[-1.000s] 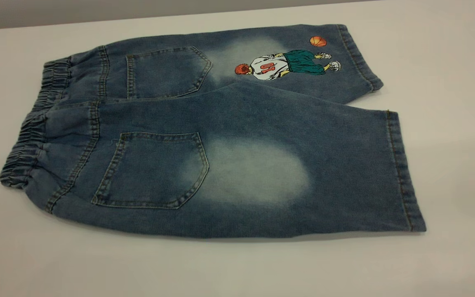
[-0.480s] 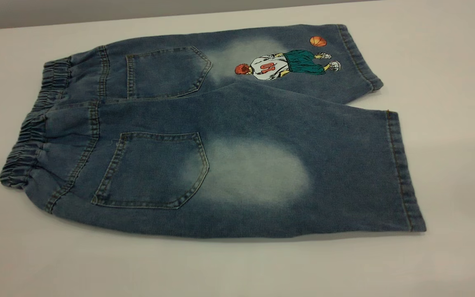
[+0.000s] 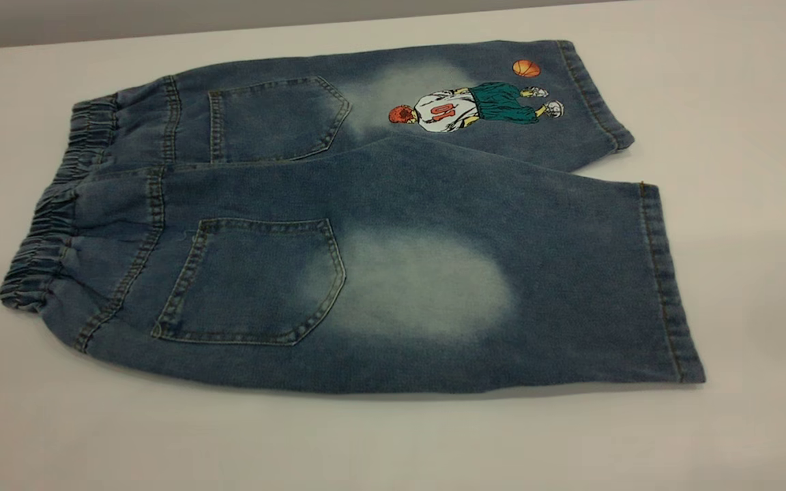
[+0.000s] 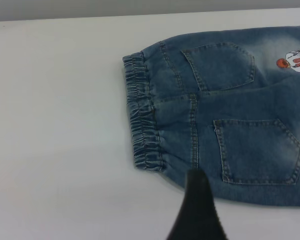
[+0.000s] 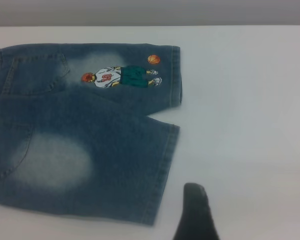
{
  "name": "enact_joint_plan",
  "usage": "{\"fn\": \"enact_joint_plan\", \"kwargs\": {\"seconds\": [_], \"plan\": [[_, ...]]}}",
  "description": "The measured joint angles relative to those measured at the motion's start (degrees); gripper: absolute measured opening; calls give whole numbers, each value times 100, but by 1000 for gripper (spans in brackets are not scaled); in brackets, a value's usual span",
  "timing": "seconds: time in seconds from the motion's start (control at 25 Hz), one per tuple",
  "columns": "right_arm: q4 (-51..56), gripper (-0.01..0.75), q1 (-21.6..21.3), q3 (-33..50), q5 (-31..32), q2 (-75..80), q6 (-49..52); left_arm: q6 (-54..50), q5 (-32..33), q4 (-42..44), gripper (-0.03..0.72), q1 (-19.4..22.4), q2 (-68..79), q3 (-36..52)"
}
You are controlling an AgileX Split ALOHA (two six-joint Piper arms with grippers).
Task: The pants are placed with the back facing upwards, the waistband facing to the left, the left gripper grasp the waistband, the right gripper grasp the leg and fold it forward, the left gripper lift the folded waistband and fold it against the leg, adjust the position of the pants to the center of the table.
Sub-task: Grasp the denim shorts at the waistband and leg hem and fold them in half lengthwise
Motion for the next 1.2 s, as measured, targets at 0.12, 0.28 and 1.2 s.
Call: {"fn": "enact_joint_plan", "kwargs": {"seconds": [0.12, 0.28, 1.2], "plan": [[13, 437, 0, 0, -5, 0, 0, 0, 0, 0, 483, 0, 0, 0], [117, 437, 0, 0, -5, 0, 6, 0, 0, 0, 483, 0, 0, 0], [1619, 437, 0, -196, -760, 3464, -770, -1577, -875, 1596, 483, 0, 3586, -462]]}}
